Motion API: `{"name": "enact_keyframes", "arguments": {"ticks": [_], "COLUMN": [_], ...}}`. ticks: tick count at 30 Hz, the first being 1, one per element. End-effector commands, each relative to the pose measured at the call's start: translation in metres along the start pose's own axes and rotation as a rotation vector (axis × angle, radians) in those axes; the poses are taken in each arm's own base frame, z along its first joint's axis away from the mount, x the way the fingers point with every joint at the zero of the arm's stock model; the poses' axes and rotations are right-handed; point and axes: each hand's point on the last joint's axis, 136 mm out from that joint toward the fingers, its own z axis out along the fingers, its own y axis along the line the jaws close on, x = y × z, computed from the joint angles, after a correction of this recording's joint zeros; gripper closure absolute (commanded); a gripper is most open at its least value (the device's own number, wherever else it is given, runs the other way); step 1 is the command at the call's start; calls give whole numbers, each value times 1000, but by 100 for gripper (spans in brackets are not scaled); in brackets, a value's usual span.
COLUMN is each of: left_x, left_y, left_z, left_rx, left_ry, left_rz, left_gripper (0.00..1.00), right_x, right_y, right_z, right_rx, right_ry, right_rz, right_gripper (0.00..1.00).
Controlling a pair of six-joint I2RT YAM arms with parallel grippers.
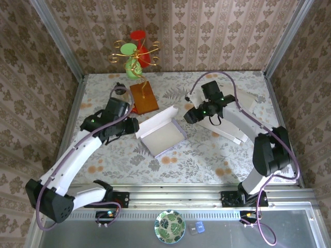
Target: Fold the paper box
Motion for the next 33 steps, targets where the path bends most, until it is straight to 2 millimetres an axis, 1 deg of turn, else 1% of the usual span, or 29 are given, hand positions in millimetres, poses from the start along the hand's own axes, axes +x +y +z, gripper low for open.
{"name": "enact_keyframes", "arguments": {"ticks": [1, 2, 4, 7, 10, 13, 17, 22, 25, 26, 33], "left_x": [19, 21, 24, 30, 32, 32, 30, 27, 25, 24, 18], "left_y": [11, 10, 11, 17, 18, 17, 17, 21, 23, 24, 28], "left_z": [-4, -4, -3, 6, 14, 21, 32, 39, 42, 43, 43], "left_rx": [-14, -2, 9, -16, -23, -29, -39, -68, -73, -76, -77], "left_ry": [1, -12, -26, -12, 8, 21, 38, 47, 52, 53, 48], "left_rz": [113, 127, 146, 172, 201, 223, 245, 248, 241, 240, 229], "left_gripper": [56, 56, 55, 54, 54, 53, 53, 54, 55, 56, 57], "right_x": [-24, -28, -35, -43, -50, -52, -61, -65, -64, -63, -54], "right_y": [-5, -11, -14, -9, -3, -1, -2, 4, 7, 9, 12], "right_z": [5, 8, 13, 21, 31, 40, 48, 52, 54, 54, 53], "right_rx": [-33, -33, -65, -133, -178, -189, -186, -198, -194, -193, -168], "right_ry": [-70, -82, -111, -133, -143, -136, -149, -149, -135, -127, -79], "right_rz": [-315, -321, -332, -361, -366, -377, -380, -397, -410, -418, -436], "right_gripper": [41, 40, 38, 37, 38, 39, 40, 50, 64, 68, 80]}}
